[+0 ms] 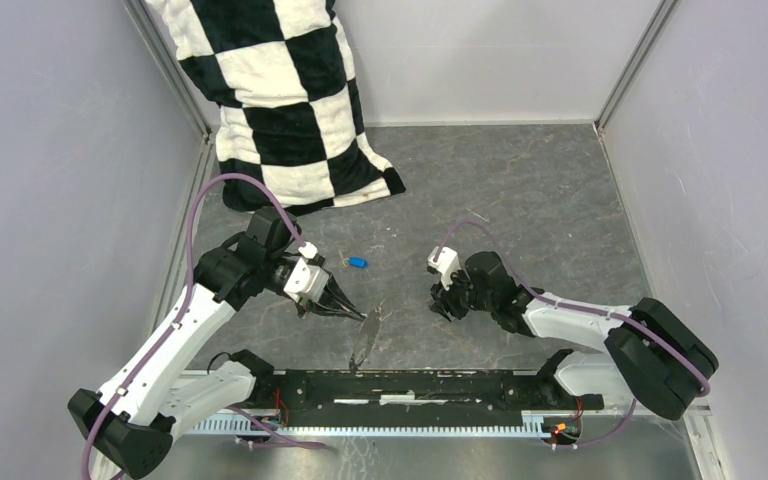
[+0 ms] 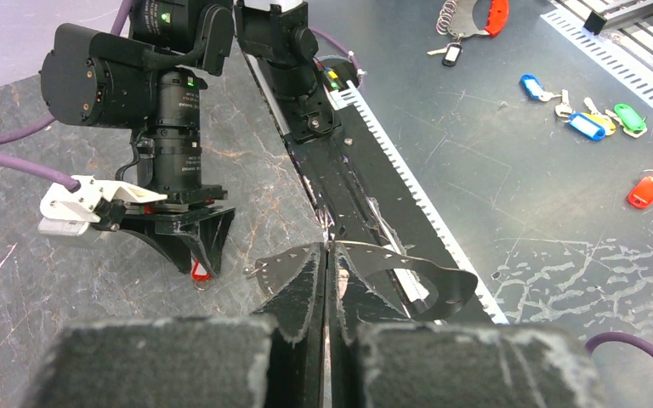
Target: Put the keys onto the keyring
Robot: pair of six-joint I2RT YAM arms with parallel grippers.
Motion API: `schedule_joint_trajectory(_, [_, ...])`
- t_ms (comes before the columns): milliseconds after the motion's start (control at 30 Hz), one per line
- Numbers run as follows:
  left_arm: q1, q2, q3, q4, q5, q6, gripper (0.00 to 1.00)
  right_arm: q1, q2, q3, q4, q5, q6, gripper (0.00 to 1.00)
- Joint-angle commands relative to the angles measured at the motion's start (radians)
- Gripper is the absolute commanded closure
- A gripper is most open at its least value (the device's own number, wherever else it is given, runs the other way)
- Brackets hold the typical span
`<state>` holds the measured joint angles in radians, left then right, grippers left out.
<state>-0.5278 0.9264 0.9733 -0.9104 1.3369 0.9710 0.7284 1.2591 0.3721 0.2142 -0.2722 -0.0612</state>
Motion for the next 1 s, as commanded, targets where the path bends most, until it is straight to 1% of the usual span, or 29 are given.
schedule_joint_trajectory(0, [0.003,-0.004,0.041,0.018,0.025,-0.043,0.98,-0.012,0.019,0.036,0.069,-0.056,-0.027,0.56])
schedule_joint_trajectory(200, [0.003,-0.002,0.035,0.018,0.027,-0.041,0.98,-0.021,0.049,0.033,0.087,-0.07,-0.032,0.61])
schedule_joint_trajectory(433, [0.003,-0.001,0.032,0.019,0.023,-0.036,0.98,-0.022,0.06,0.036,0.106,-0.074,-0.032,0.64])
schedule_joint_trajectory(767, [0.003,-0.01,0.028,0.017,0.011,-0.037,0.98,-0.021,0.076,0.033,0.107,-0.104,-0.031,0.74])
schedule_joint_trajectory(833, [0.003,-0.013,0.027,0.018,0.01,-0.039,0.98,-0.021,0.077,0.035,0.106,-0.105,-0.03,0.78])
schedule_joint_trajectory(900, [0.003,-0.015,0.026,0.018,0.007,-0.039,0.98,-0.022,0.076,0.038,0.107,-0.109,-0.031,0.83])
schedule_joint_trajectory(967, [0.003,-0.017,0.024,0.018,0.003,-0.039,0.98,-0.022,0.071,0.042,0.109,-0.115,-0.031,0.92])
